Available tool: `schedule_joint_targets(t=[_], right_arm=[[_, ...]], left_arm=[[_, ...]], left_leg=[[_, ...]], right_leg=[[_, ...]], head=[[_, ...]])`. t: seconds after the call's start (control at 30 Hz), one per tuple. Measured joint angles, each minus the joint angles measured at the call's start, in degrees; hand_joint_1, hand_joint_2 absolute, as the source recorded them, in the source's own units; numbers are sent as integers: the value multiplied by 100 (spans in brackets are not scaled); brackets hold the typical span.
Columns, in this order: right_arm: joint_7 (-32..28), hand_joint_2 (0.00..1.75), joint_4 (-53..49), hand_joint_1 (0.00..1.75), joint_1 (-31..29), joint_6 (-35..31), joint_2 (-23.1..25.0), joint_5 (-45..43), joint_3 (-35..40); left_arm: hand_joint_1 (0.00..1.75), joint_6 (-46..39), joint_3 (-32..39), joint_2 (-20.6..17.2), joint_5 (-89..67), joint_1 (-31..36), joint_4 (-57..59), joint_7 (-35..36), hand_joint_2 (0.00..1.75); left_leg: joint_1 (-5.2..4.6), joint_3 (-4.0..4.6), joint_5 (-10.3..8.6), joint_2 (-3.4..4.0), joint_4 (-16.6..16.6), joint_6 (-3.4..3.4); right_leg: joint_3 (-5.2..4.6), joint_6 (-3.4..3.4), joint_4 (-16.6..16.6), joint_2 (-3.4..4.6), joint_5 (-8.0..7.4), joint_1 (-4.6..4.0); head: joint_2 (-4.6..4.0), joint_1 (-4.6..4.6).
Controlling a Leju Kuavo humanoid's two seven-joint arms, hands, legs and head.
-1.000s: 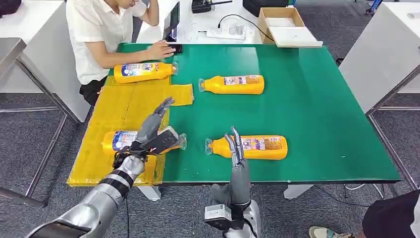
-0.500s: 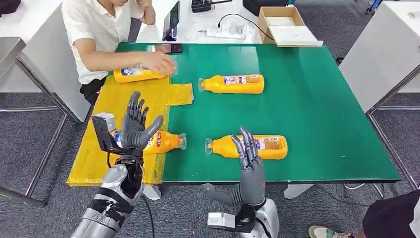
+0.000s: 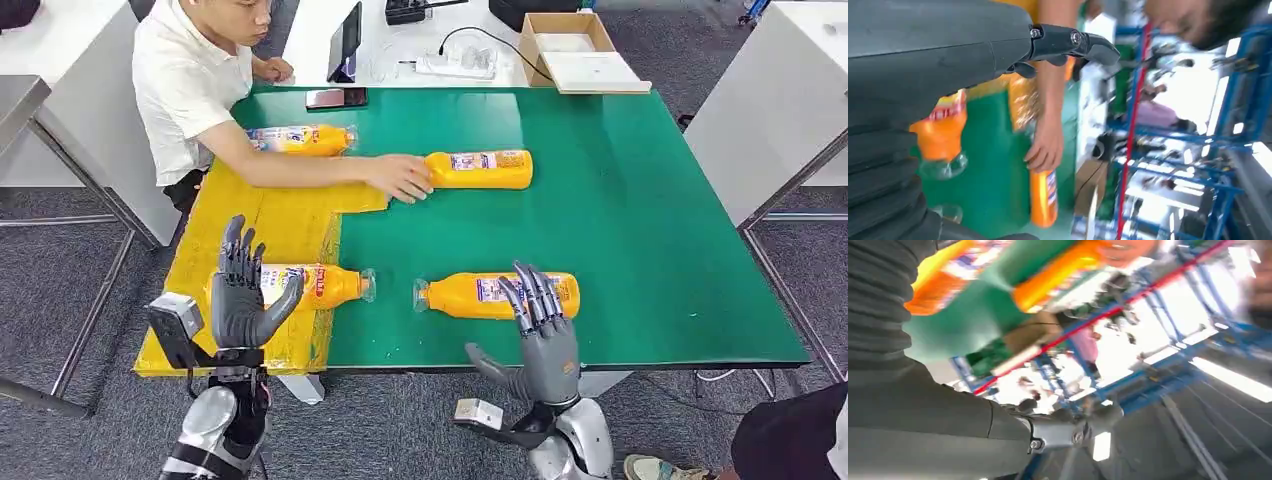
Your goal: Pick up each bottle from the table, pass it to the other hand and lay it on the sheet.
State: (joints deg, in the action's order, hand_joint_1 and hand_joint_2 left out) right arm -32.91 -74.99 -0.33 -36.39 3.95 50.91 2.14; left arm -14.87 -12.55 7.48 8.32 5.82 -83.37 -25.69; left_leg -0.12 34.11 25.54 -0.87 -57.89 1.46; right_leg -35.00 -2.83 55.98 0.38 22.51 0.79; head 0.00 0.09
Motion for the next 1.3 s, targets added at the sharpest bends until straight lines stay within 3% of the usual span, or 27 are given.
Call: schedule_joint_targets(t=[0.2,0.4,0.93,1.3], right_arm=[[192,175,1303,0,-706,0,-516,78,-581],[341,175,2579,0,-1339,-2,-719,172,-725],[511,175,4395,0,-2152,9,-577,544,-664],[717,175,4832,0,-2458,11,-526,686,-526]], left_arm=[[0,-260,-123,-7,-518,-374,-559,-251,175],[0,-273,-396,-4,-550,-351,-563,-194,175],[0,-251,-813,63,-506,1,-268,-85,175],[0,-174,-944,105,-452,162,-58,-48,175]], left_leg=[[-12,2,-1,-6,-1,3],[-14,-2,-3,-5,-2,4],[-12,-4,-3,0,-2,5],[-9,-15,-3,21,-2,5]], right_leg=[[1,-3,-3,-1,-2,9],[1,-5,-1,-1,-3,10],[2,-5,-1,0,-4,9],[7,-4,-1,5,-4,4]], head=[[0,2],[-2,0],[-2,0],[0,0]])
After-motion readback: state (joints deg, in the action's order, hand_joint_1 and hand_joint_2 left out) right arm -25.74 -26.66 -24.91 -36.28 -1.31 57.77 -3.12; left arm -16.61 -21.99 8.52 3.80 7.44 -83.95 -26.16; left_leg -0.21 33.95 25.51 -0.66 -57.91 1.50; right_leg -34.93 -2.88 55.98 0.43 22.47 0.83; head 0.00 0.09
